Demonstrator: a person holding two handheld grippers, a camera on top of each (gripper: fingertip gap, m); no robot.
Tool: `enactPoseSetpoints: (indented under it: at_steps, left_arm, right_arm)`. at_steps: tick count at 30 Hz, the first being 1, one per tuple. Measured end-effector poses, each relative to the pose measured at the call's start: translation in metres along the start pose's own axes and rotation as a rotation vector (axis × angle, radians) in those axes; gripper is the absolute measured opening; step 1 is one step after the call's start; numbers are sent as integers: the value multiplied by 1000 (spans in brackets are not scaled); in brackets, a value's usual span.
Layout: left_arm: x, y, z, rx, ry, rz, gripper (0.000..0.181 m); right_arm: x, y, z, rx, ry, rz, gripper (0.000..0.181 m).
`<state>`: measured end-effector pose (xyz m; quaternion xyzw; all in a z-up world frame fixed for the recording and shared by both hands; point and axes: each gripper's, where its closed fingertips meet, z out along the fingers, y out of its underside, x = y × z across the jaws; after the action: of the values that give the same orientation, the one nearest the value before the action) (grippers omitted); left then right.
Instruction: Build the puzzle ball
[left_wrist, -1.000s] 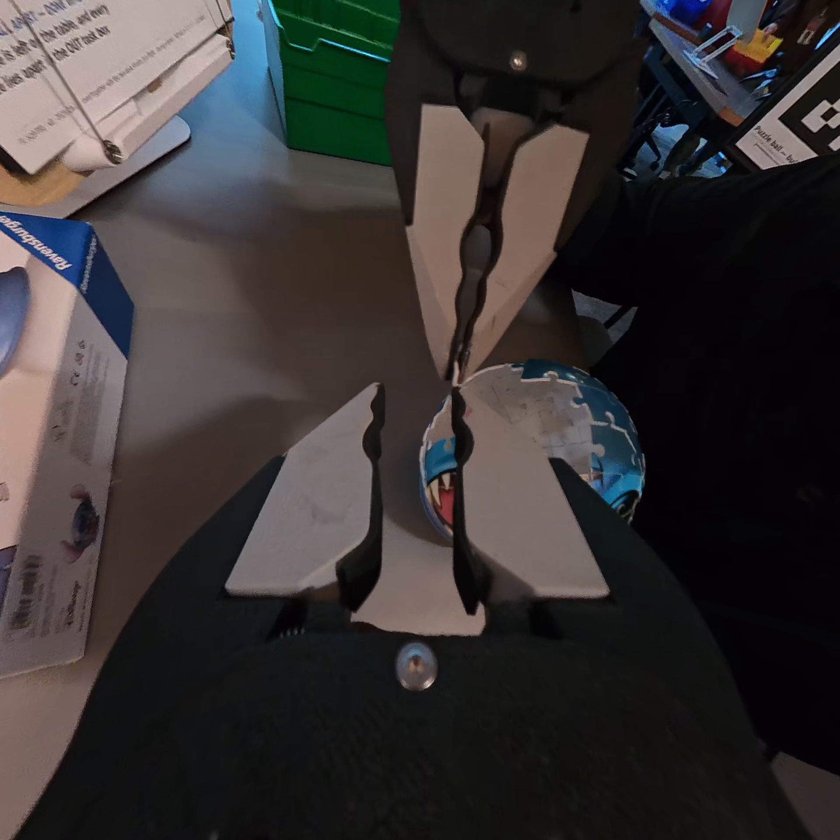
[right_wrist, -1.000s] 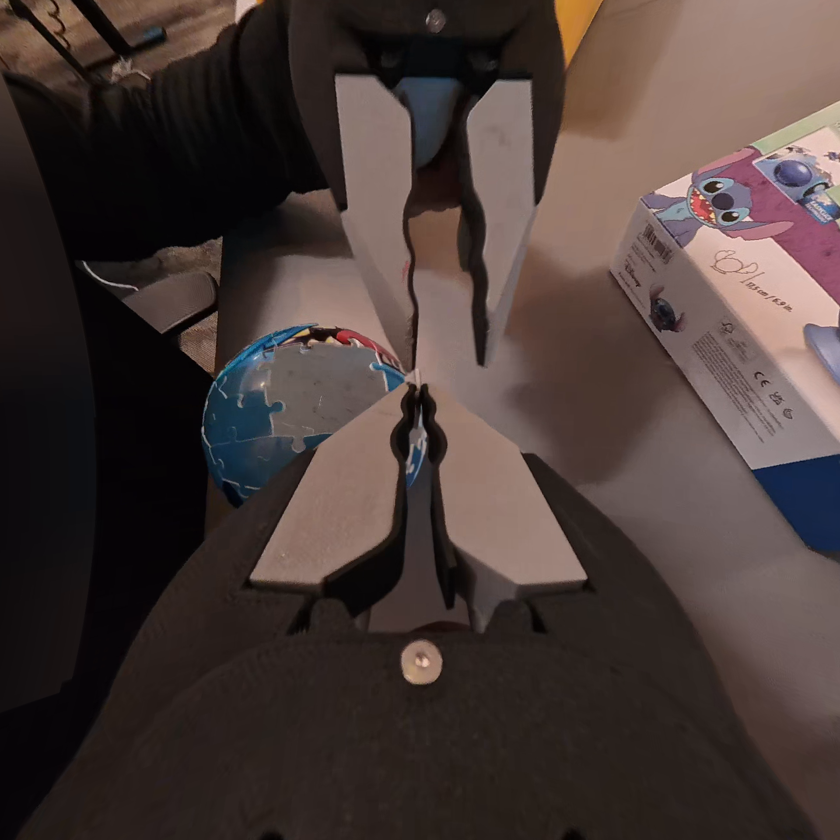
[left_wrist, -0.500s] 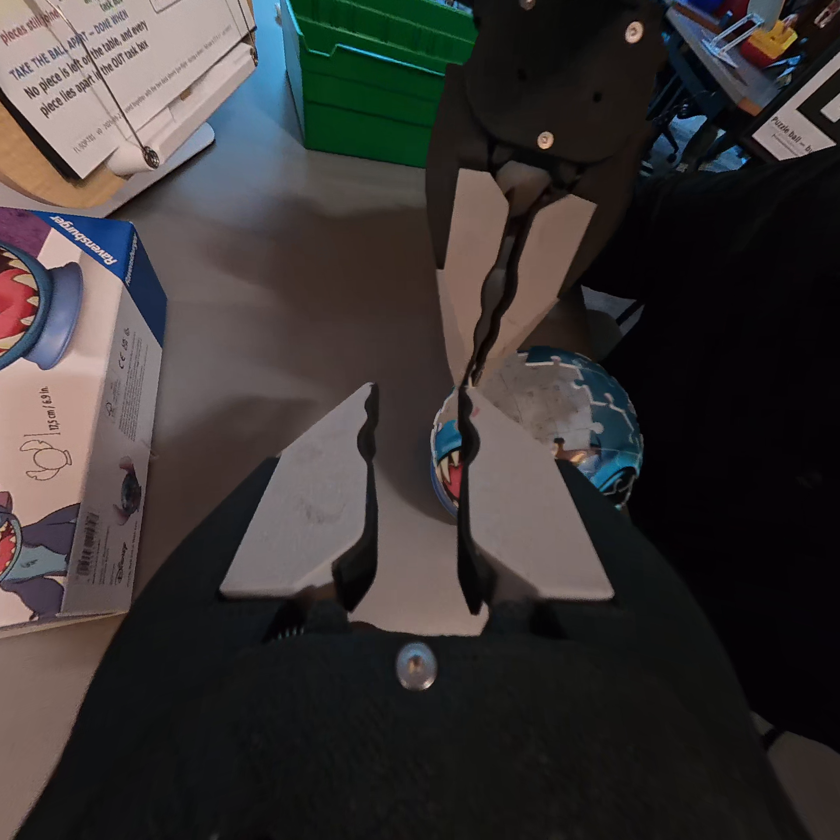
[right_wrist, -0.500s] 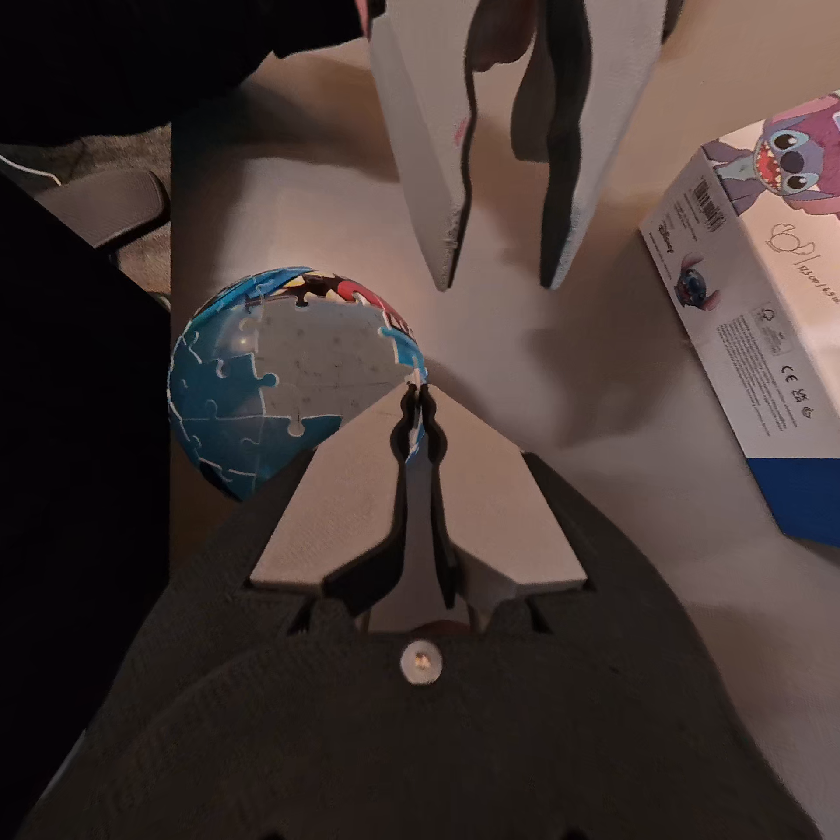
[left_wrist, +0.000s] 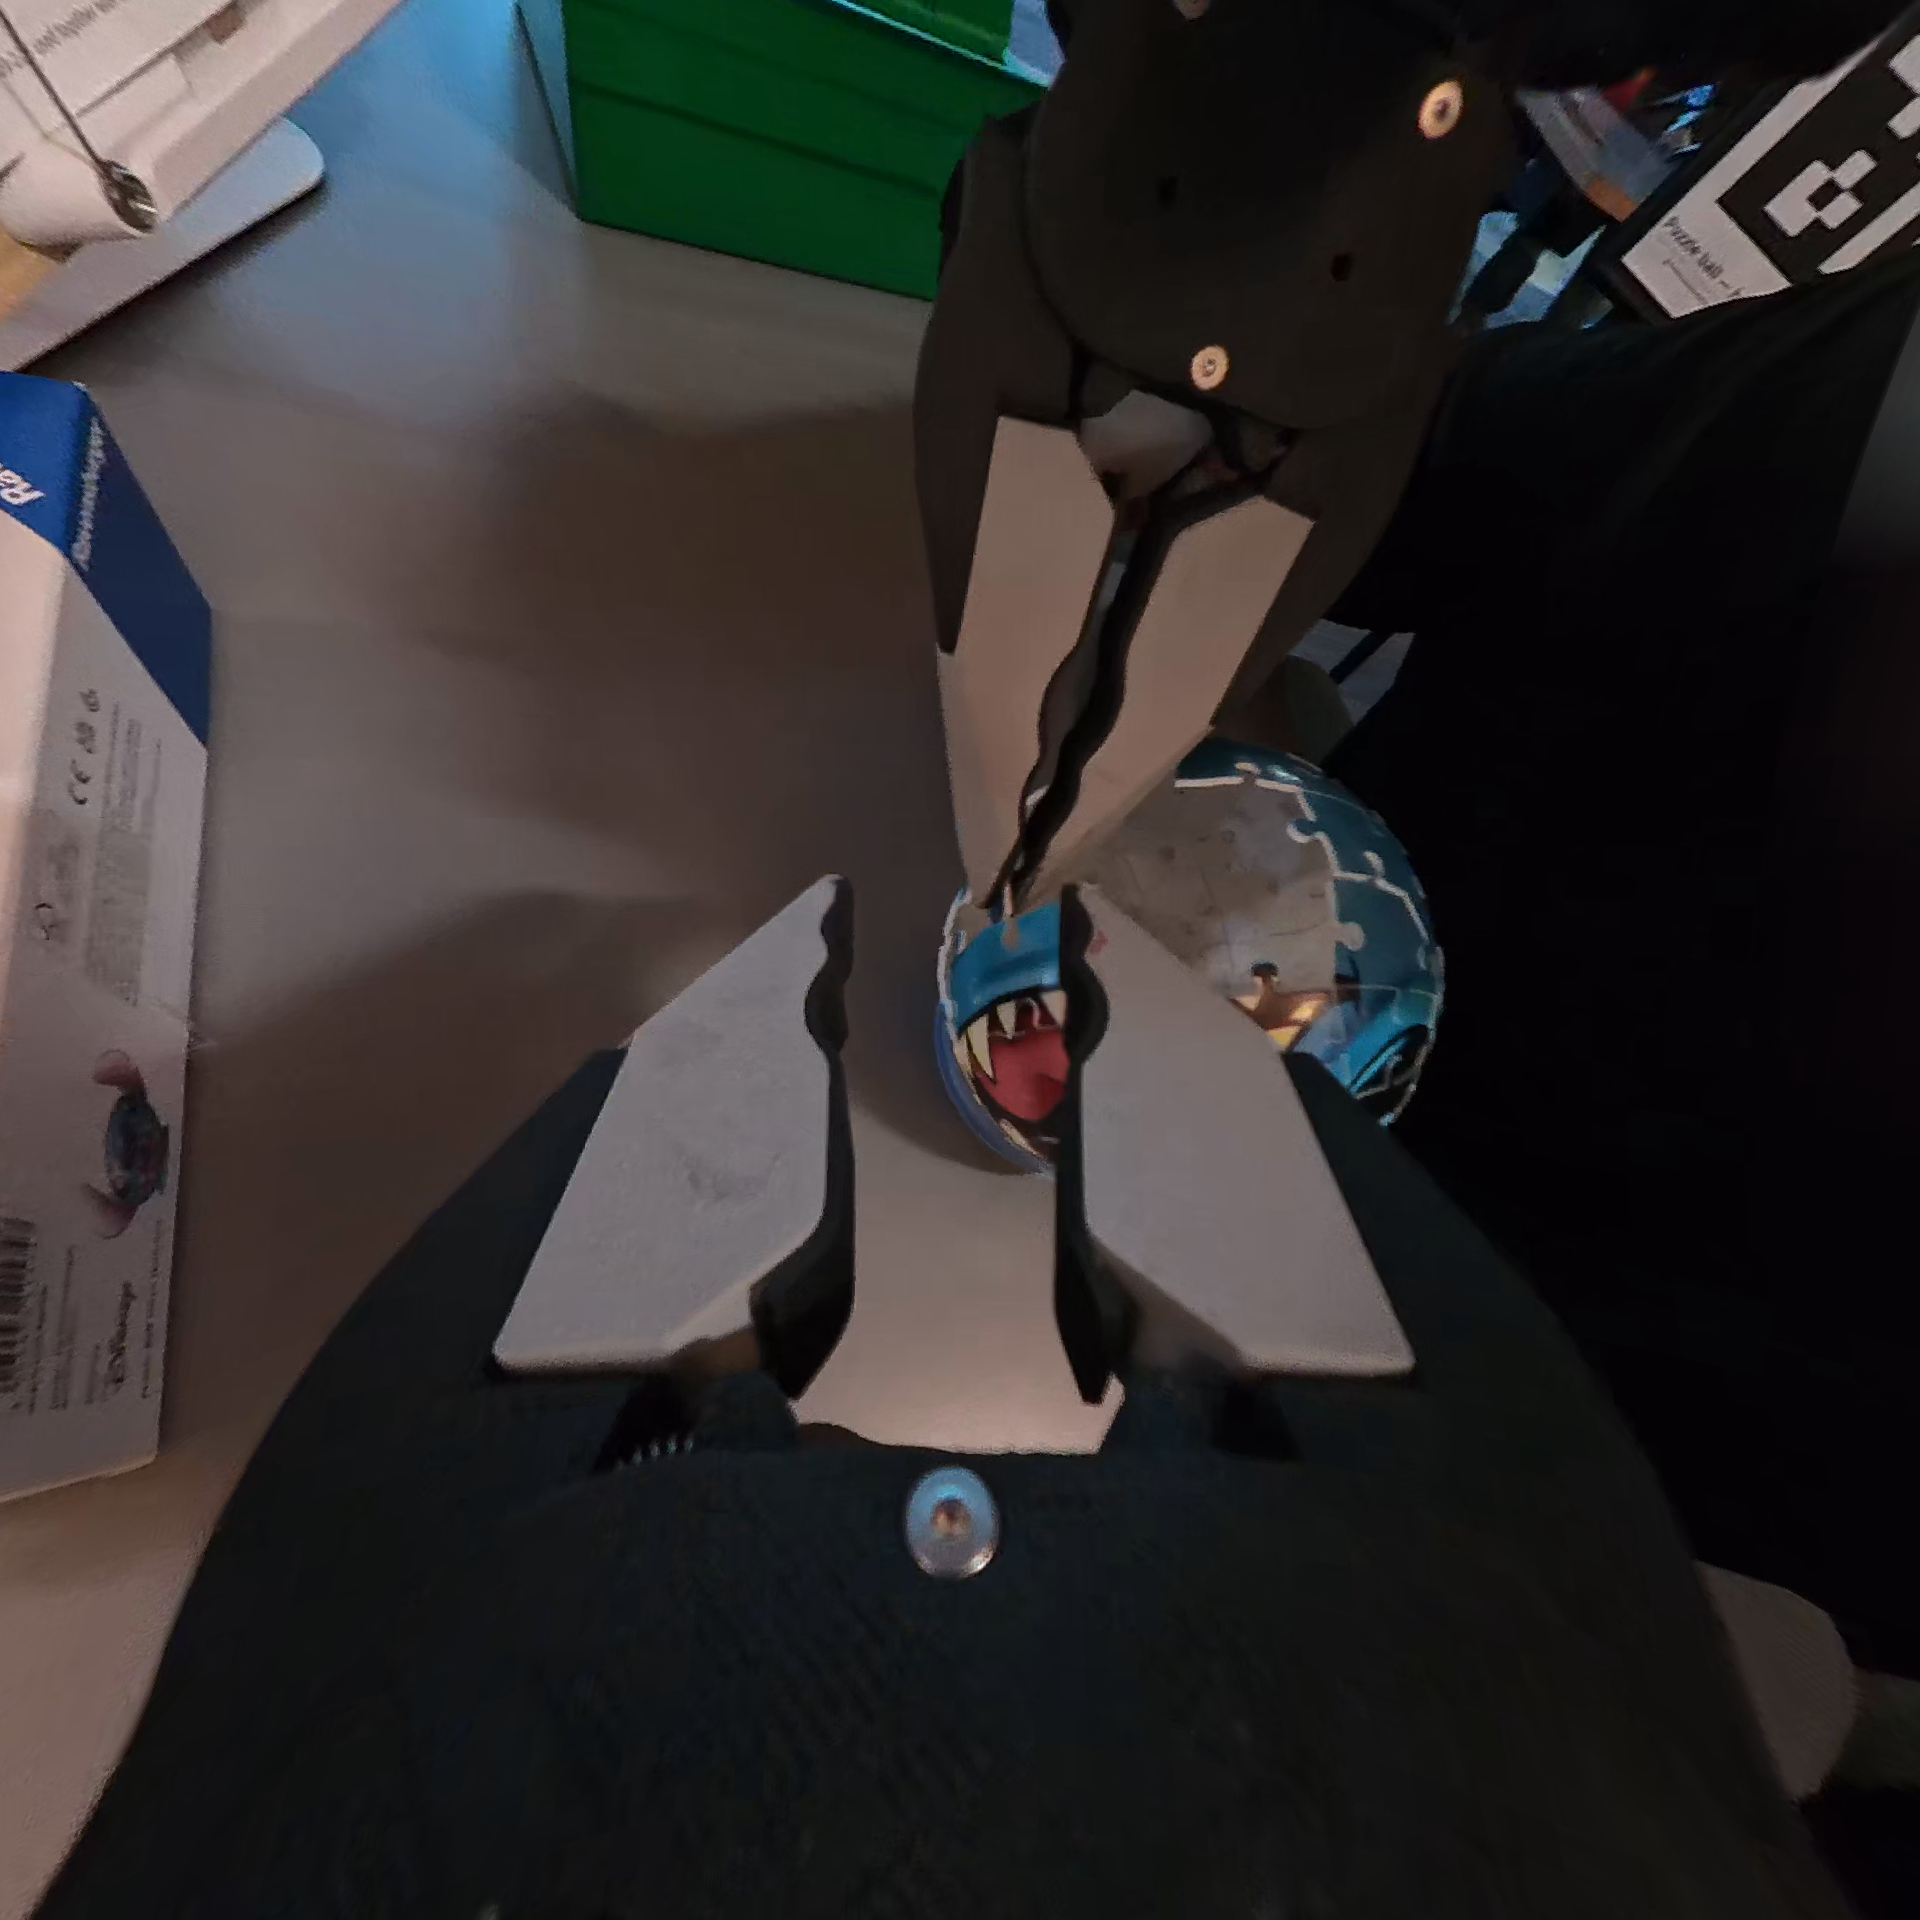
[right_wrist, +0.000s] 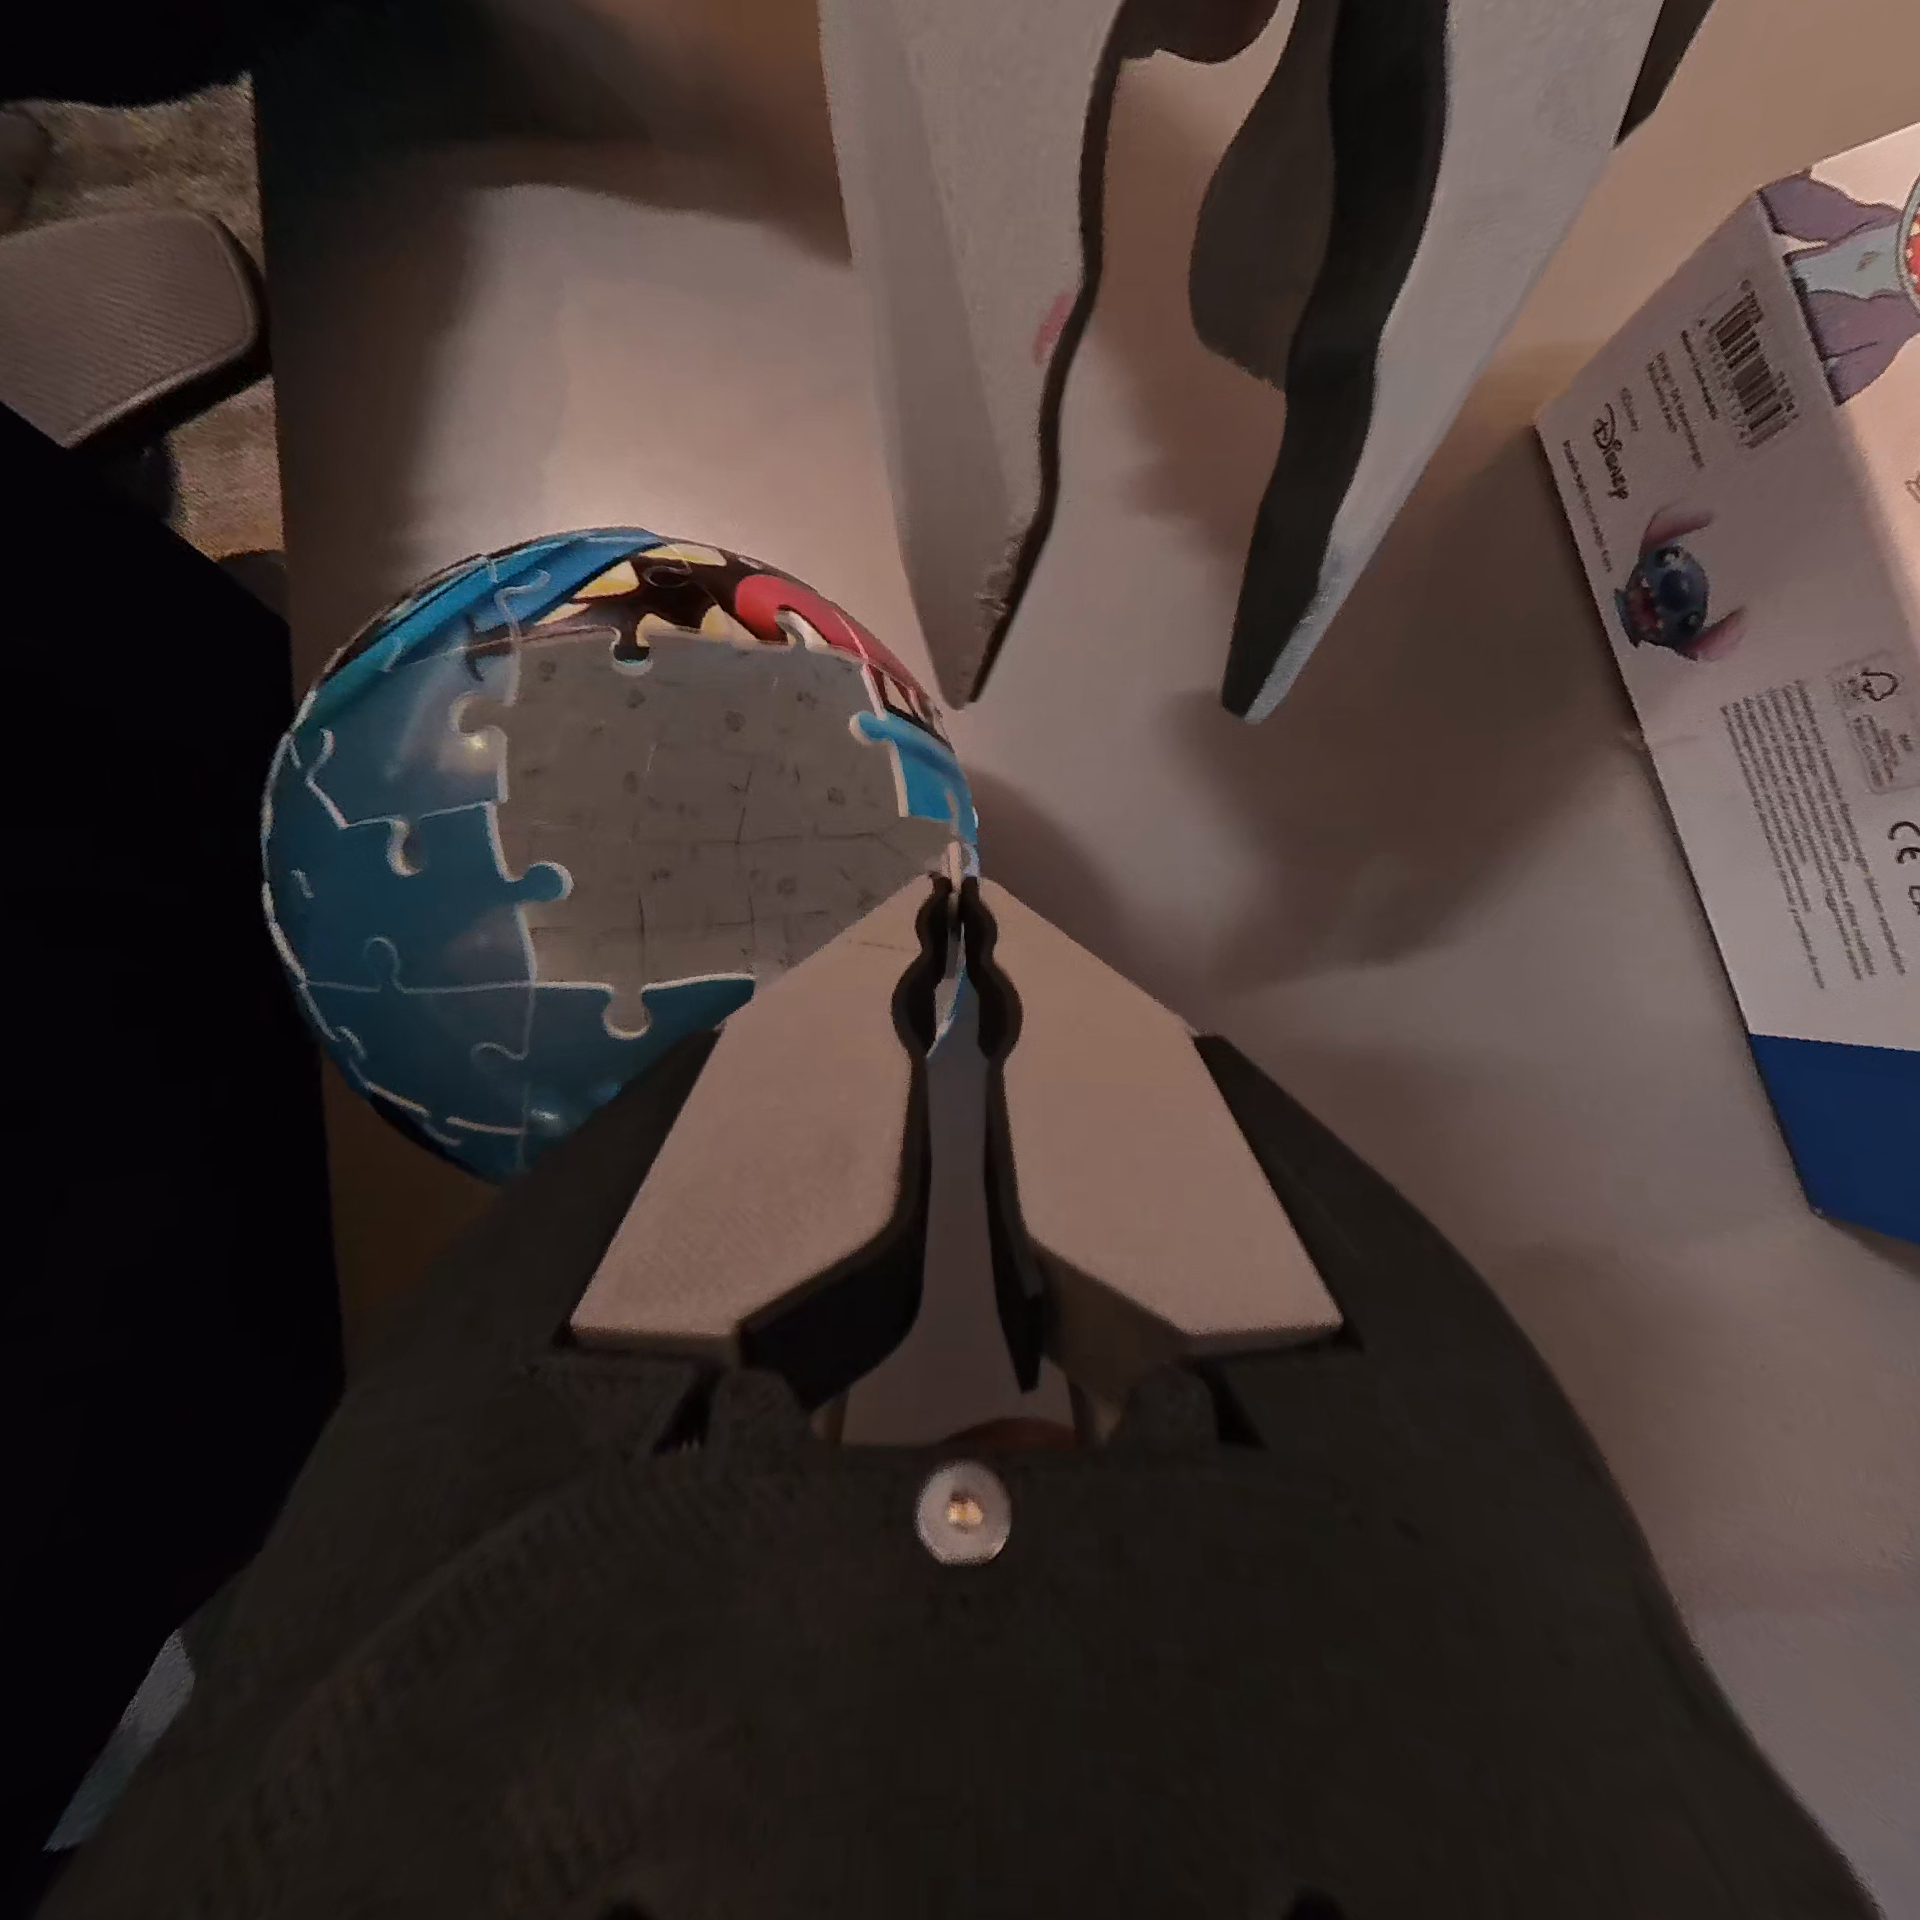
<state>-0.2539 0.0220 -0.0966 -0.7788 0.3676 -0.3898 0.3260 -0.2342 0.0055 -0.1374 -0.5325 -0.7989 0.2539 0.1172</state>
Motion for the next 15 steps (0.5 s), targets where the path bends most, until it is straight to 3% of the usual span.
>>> enactPoseSetpoints:
  at_steps: [15]
  left_arm:
    - [19,19,8,-89,137,-16,45]
  right_arm:
    - [2,2,4,-42,49,-41,0]
